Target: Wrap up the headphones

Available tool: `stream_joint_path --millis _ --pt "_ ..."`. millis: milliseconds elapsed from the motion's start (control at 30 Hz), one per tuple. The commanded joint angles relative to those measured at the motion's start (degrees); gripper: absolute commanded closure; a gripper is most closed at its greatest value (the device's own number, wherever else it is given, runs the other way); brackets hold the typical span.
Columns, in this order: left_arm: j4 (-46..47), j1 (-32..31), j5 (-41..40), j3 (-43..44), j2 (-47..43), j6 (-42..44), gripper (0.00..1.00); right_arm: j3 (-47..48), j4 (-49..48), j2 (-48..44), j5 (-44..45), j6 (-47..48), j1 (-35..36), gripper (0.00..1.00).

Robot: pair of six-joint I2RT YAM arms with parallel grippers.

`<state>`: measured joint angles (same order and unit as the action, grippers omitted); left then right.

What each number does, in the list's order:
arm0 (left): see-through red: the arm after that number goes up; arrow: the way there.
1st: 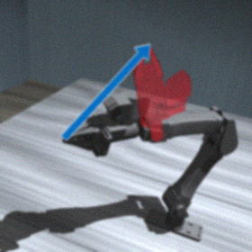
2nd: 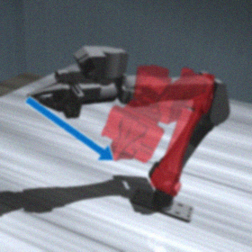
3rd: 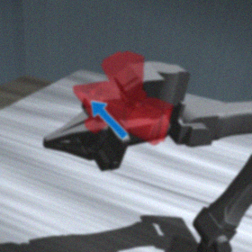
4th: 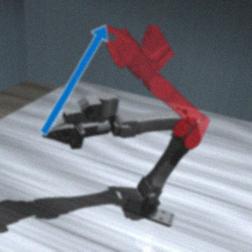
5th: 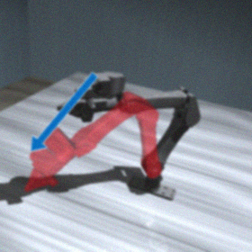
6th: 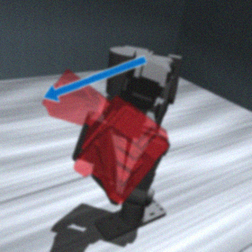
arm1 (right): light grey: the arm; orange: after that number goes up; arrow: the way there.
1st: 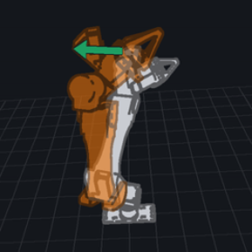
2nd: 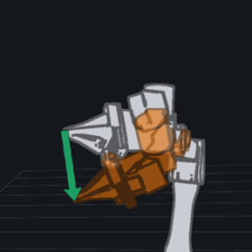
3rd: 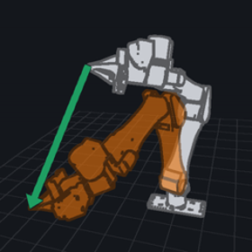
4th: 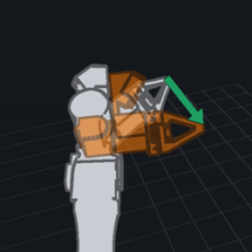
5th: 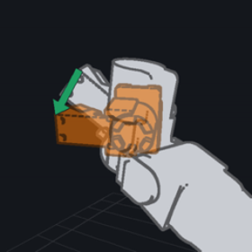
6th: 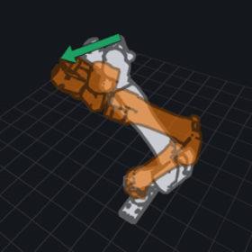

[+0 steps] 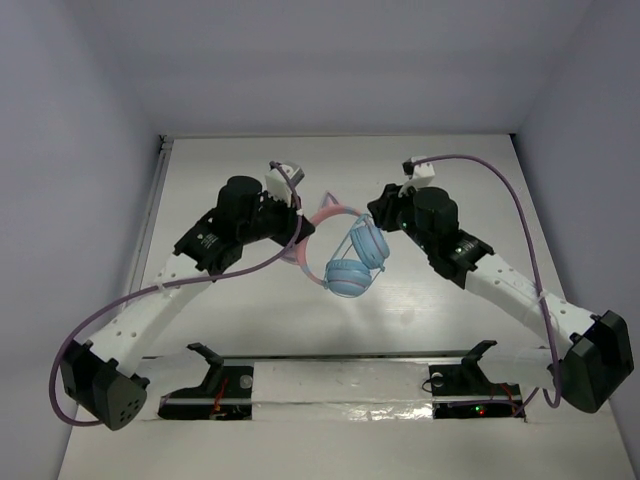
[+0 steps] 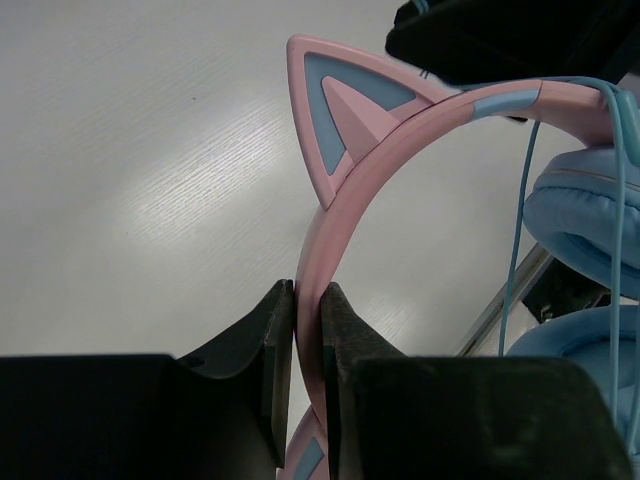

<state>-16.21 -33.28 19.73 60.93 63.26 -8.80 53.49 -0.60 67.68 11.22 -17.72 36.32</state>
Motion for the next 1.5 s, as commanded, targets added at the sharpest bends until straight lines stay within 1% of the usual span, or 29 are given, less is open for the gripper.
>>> stream_joint_path --millis 0,33,167,233,267,300,400,500,533,600,633,667,700,733,767,800,833,867,900,967,1067,1133,1233,1300,1333,1400,1467 --pt "7.77 2.24 6.81 4.90 0.01 -4.65 1.00 -3.29 -6.85 -0.09 -1.73 -3.63 -1.25 0.62" --pt "7.68 2.95 7.17 5.25 0.28 -5.52 1.00 -4.27 -7.65 -0.09 -1.91 -5.21 -1.77 0.56" --pt "7.07 6.90 7.52 7.10 1.68 -8.25 1.00 -9.80 -12.92 -1.58 -2.16 -10.66 -3.09 0.45" --pt "8.37 9.88 9.53 7.10 2.56 -9.83 1.00 -12.35 -15.21 -2.46 -4.35 -12.51 -3.62 0.45" --pt "9.34 10.59 10.67 6.84 2.57 -11.23 1.00 -12.71 -15.48 -2.55 -5.33 -12.87 -3.62 0.43" --pt "10.13 10.60 12.25 6.66 3.00 -11.85 1.00 -12.71 -15.22 -2.12 -6.29 -12.70 -3.62 0.42" --pt "11.72 10.60 12.44 7.36 3.71 -13.52 1.00 -12.62 -14.95 0.69 -6.47 -13.83 -3.62 0.42" --pt "10.85 10.60 11.31 10.07 5.28 -13.62 1.00 -14.64 -18.19 0.62 -8.67 -15.07 -3.62 0.43" --pt "9.63 10.60 10.69 10.87 5.64 -13.44 1.00 -15.26 -19.16 0.18 -9.89 -14.29 -3.62 0.45" --pt "7.78 10.60 7.97 13.51 6.43 -12.22 1.00 -16.40 -21.45 -1.49 -10.78 -12.88 -3.62 0.52" --pt "5.51 10.60 6.74 14.47 6.78 -11.95 1.00 -16.84 -22.50 -2.11 -12.87 -12.00 -3.62 0.62" --pt "4.70 11.12 6.03 15.18 6.96 -11.60 1.00 -17.54 -23.47 -2.81 -13.07 -10.51 -3.62 0.89" --pt "3.91 11.13 4.11 16.58 7.22 -11.33 1.00 -18.85 -25.31 -3.34 -12.55 -9.80 -3.62 1.00" --pt "2.60 11.13 3.40 17.12 7.31 -11.07 1.00 -19.39 -26.46 -4.04 -12.19 -9.01 -3.62 1.00" --pt "2.15 11.13 2.95 17.56 7.40 -10.89 1.00 -19.92 -27.60 -4.13 -12.63 -6.31 -3.62 1.00" --pt "1.88 11.13 2.34 18.34 7.40 -10.80 1.00 -20.18 -28.83 -3.96 -13.06 -5.15 -3.62 0.98" --pt "1.18 11.13 2.25 18.70 7.40 -10.80 1.00 -19.84 -28.84 -3.70 -14.37 -4.01 -3.62 0.89" --pt "1.00 11.13 2.25 19.05 7.40 -10.72 1.00 -19.66 -28.93 -2.74 -15.34 -1.64 -3.62 0.61" --pt "0.83 11.13 2.16 19.75 7.57 -10.63 1.00 -19.48 -29.89 -2.12 -16.05 -0.84 -3.62 0.49" --pt "0.04 11.13 2.16 20.28 7.57 -10.45 1.00 -18.61 -30.07 -0.02 -16.32 1.00 -3.62 0.35" --pt "-1.28 11.13 2.42 21.43 7.57 -9.92 1.00 -15.88 -29.63 2.63 -16.85 3.21 -3.62 0.34" --pt "-1.55 11.13 3.03 21.52 7.49 -9.75 1.00 -14.65 -29.55 4.56 -20.43 3.74 -3.62 0.33" --pt "-2.16 11.13 3.30 21.87 7.31 -9.40 1.00 -11.57 -28.92 7.80 -20.01 4.00 -3.62 0.33" --pt "-2.60 11.13 3.65 21.95 7.22 -9.13 1.00 -10.09 -30.42 10.61 -24.90 2.96 -3.62 0.33" --pt "-2.60 11.13 3.65 21.87 7.14 -9.13 1.00 -9.38 -30.60 10.63 -24.93 2.95 -3.62 0.33" --pt "-2.78 11.13 3.65 21.60 7.05 -9.04 1.00 -8.50 -32.00 14.13 -29.75 0.76 -3.62 0.33" --pt "-2.78 11.13 3.48 21.43 7.05 -8.96 1.00 -8.41 -35.86 17.12 -34.84 -2.30 -3.62 0.32"
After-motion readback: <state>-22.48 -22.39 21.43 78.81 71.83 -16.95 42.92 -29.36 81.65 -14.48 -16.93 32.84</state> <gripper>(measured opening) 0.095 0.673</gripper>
